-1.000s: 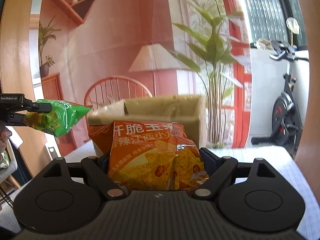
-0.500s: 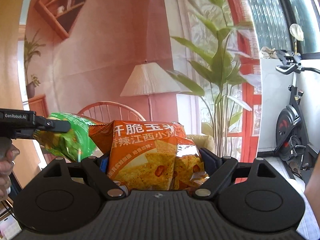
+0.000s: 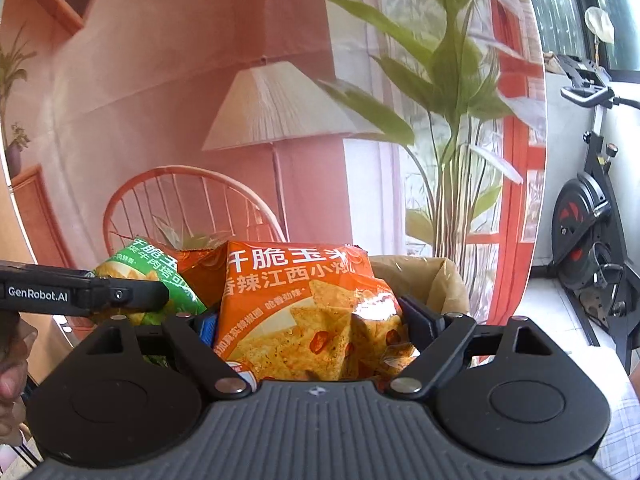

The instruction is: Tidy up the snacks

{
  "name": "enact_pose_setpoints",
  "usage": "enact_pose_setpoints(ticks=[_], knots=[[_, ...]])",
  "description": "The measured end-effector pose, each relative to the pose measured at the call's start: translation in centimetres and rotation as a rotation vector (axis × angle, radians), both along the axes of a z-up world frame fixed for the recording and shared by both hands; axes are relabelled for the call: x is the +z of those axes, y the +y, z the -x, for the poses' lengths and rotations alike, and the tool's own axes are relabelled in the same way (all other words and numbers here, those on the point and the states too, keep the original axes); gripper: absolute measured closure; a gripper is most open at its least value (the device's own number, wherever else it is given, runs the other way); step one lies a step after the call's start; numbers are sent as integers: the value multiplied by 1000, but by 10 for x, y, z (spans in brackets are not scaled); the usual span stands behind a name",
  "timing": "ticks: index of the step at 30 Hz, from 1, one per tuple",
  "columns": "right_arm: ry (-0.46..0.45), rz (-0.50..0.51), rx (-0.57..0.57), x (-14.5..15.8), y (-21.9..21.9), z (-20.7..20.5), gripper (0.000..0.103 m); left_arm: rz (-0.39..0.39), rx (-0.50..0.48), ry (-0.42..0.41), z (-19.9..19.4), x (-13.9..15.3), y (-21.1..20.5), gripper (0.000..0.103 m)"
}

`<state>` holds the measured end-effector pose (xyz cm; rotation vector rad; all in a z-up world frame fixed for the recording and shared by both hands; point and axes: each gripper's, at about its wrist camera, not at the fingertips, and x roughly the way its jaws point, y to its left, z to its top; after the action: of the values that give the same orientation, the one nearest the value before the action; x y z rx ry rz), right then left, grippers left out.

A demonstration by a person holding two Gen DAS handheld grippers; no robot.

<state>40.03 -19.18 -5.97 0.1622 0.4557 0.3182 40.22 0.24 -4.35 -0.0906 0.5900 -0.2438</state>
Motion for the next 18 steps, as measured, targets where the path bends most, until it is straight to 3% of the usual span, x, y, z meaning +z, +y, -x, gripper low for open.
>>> enact_pose_setpoints(ticks=[2, 18], knots=[[20, 10, -15, -2, 1, -5, 14, -2, 21, 1, -2, 0, 2, 27], [-10, -37, -48, 4, -11, 43, 10, 54, 2, -22, 54, 13, 22, 27]])
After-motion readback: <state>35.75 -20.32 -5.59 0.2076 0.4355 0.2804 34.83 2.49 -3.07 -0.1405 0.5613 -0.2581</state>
